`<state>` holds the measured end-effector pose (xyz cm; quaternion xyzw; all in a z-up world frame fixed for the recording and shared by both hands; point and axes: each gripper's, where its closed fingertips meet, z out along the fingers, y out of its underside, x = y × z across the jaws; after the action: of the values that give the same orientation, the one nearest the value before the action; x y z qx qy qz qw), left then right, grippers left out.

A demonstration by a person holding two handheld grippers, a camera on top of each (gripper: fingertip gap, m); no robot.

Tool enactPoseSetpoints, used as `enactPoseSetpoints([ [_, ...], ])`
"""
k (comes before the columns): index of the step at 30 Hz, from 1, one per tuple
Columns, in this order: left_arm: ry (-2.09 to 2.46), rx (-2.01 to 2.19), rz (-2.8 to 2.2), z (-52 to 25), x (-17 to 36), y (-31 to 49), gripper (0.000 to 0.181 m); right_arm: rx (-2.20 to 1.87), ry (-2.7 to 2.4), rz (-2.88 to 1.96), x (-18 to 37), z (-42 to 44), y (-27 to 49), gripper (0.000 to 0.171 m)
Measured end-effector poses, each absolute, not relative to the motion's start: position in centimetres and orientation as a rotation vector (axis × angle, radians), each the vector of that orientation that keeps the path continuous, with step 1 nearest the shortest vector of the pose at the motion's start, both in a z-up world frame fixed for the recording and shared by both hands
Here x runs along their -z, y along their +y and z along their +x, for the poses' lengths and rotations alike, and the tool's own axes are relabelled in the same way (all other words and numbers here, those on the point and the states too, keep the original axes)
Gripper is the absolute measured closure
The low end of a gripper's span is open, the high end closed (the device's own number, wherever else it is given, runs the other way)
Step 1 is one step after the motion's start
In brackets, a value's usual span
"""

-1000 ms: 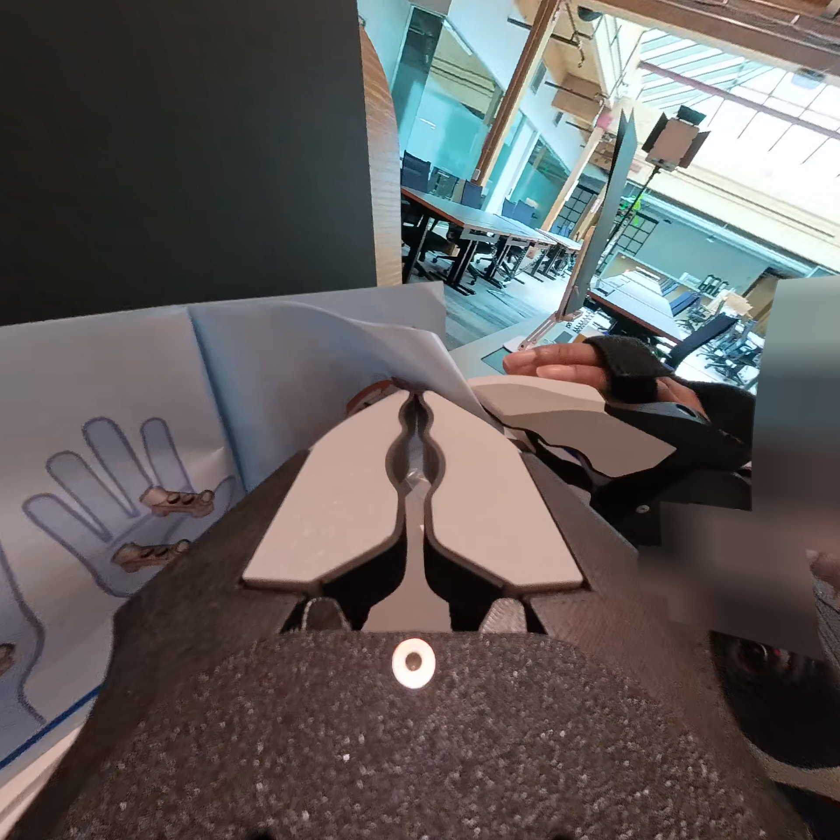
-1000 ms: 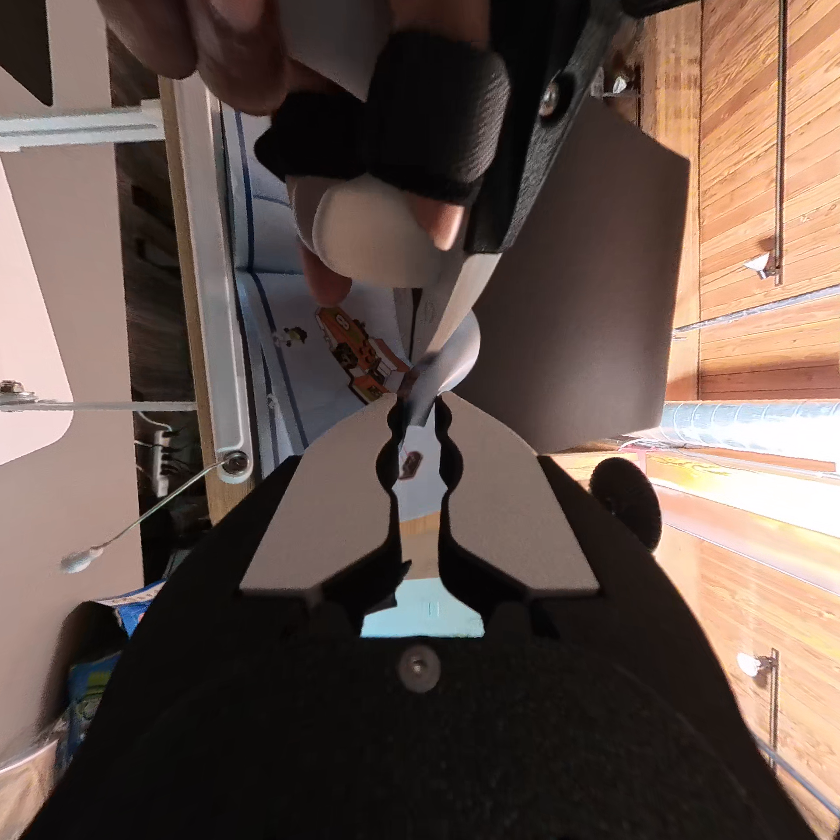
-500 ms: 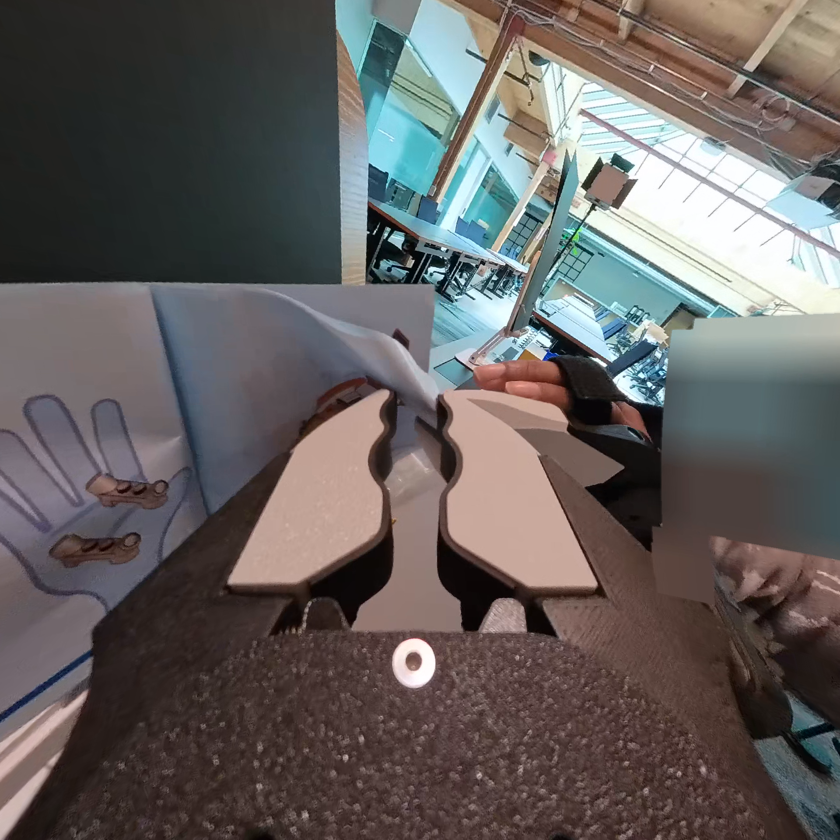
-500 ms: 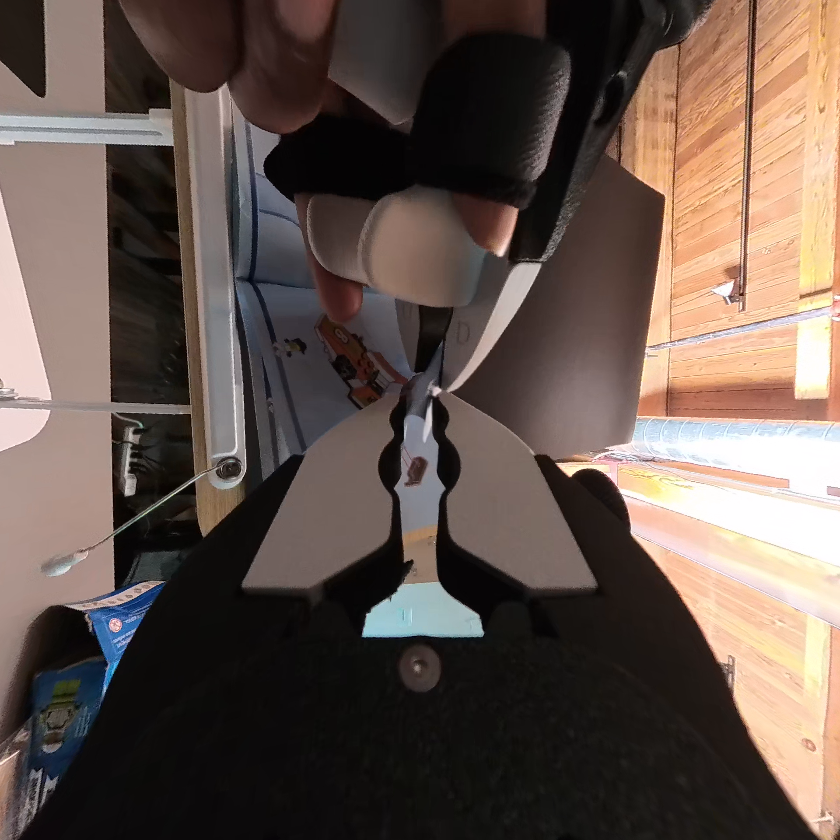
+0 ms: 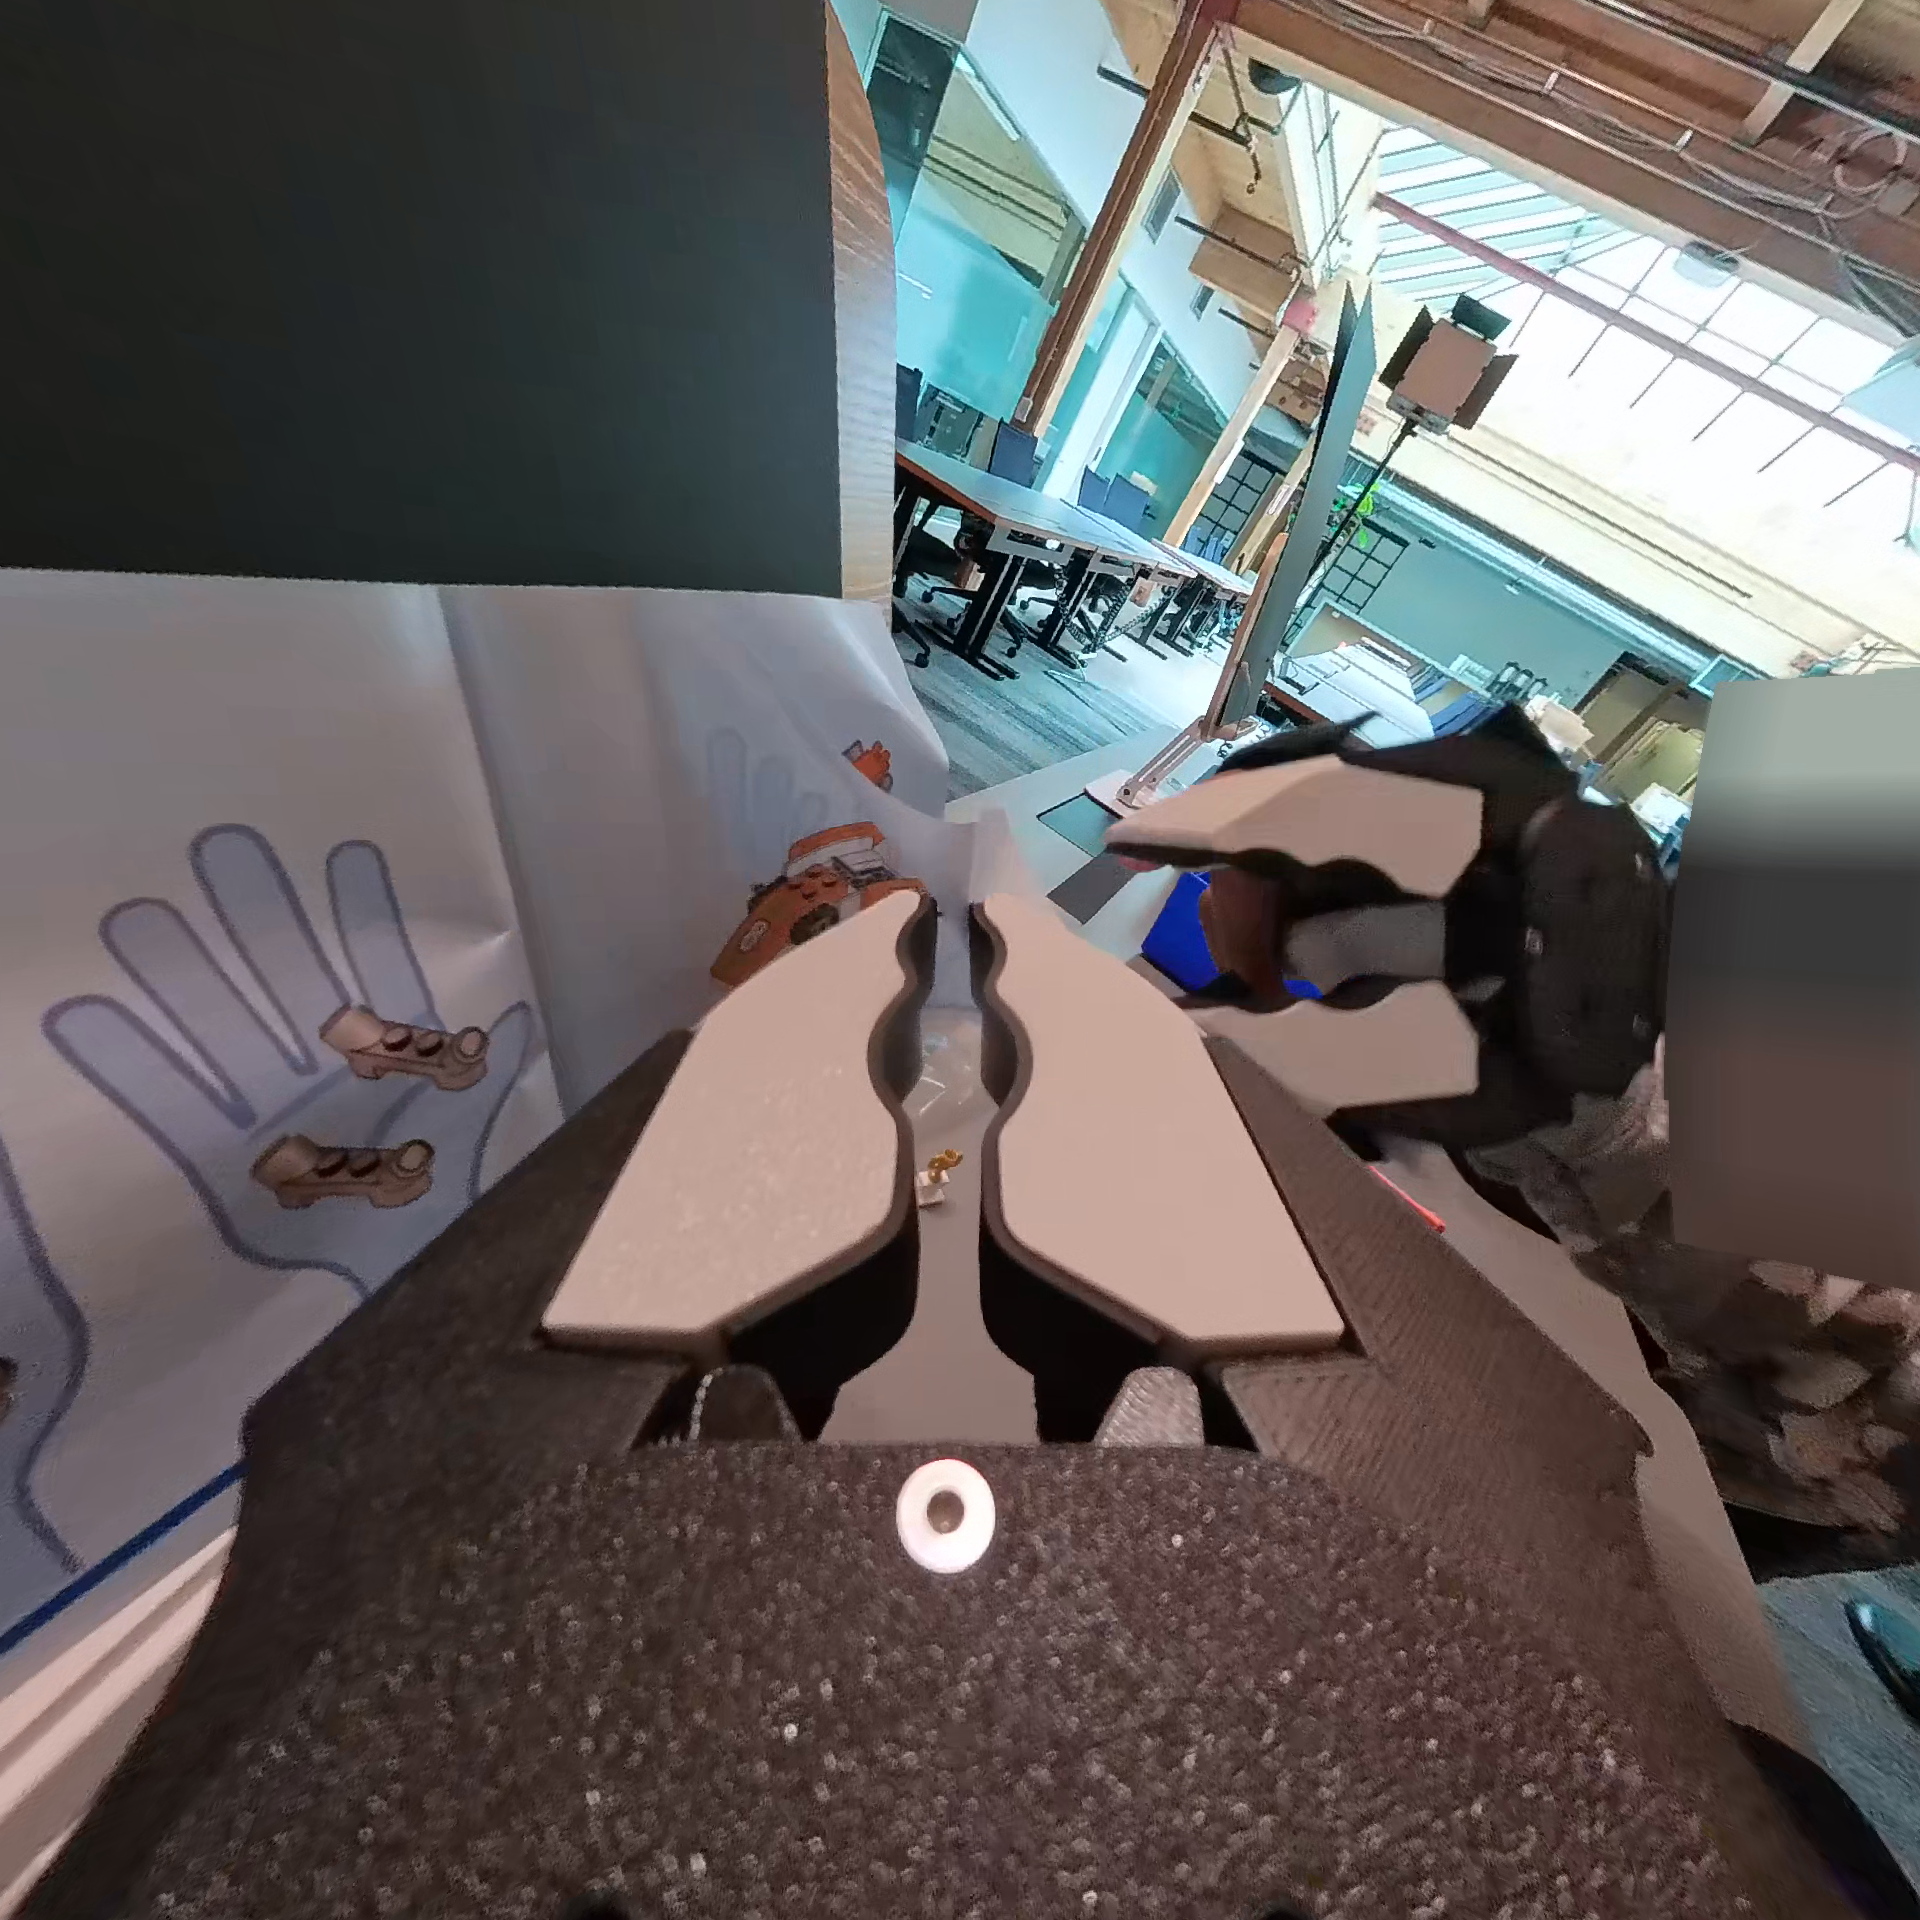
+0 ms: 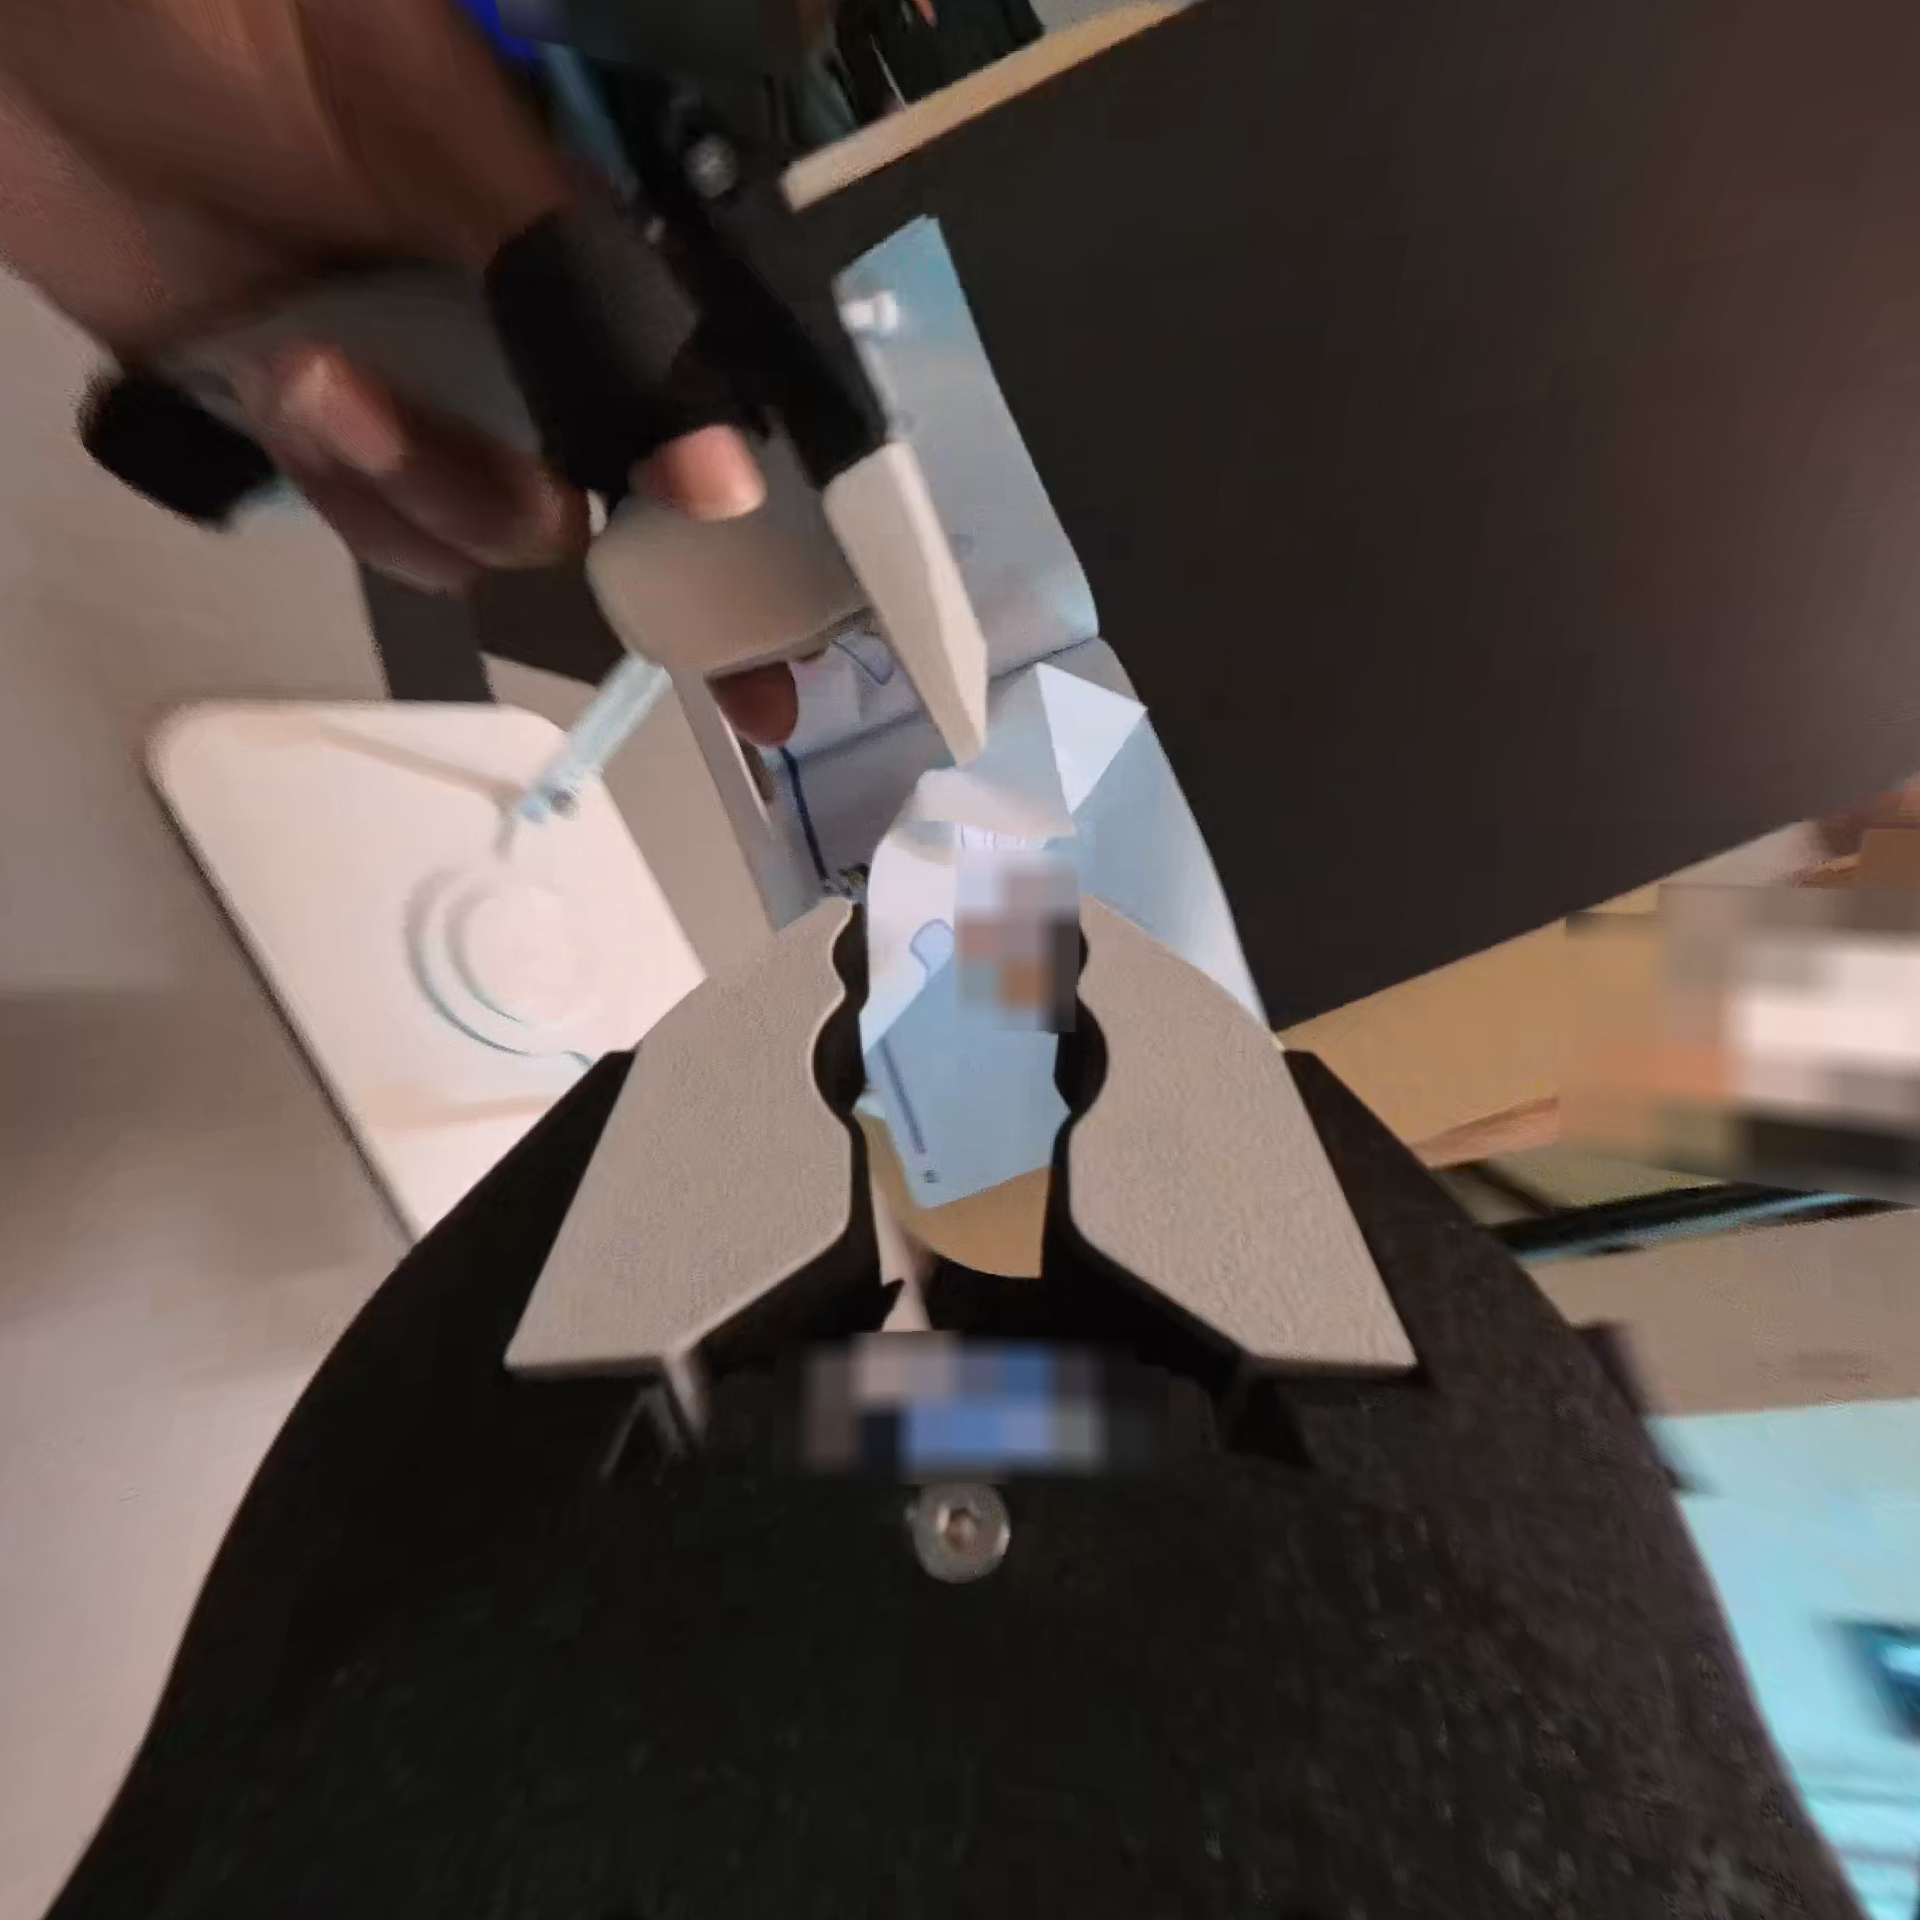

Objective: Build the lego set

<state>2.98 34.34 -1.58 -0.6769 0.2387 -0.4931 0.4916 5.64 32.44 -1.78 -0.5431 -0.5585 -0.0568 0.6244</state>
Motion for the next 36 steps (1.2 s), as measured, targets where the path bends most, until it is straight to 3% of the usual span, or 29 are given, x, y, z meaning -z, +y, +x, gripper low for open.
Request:
enactPoseSetpoints([
  [6, 0.624, 1.164, -1.636, 0.8, 0.9, 34.1, 0.177, -0.269, -1.306, -1.504, 2.4, 6.3, 32.7, 0.136],
  [16, 0.662, 1.039, -1.651, -3.8, 0.1, 33.9, 0.174, 0.097, -1.318, -1.559, 4.7, 1.8, 37.4, 0.142],
  [21, 0.575, 0.715, -1.688, -9.2, 0.3, 35.4, 0.172, 0.168, -1.333, -1.537, 5.0, -0.3, 38.2, 0.139],
  [24, 0.532, 0.447, -1.751, -12.9, 1.5, 37.0, 0.172, 0.186, -1.333, -1.513, 4.8, -1.2, 38.6, 0.14],
  [29, 0.63, 0.382, -1.894, -12.0, 5.3, 37.6, 0.159, 0.23, -1.318, -1.511, 5.0, -1.9, 39.2, 0.14],
  [36, 0.601, 0.296, -1.867, -11.1, 5.5, 39.3, 0.175, 0.214, -1.293, -1.521, 5.0, -2.4, 39.6, 0.141],
])
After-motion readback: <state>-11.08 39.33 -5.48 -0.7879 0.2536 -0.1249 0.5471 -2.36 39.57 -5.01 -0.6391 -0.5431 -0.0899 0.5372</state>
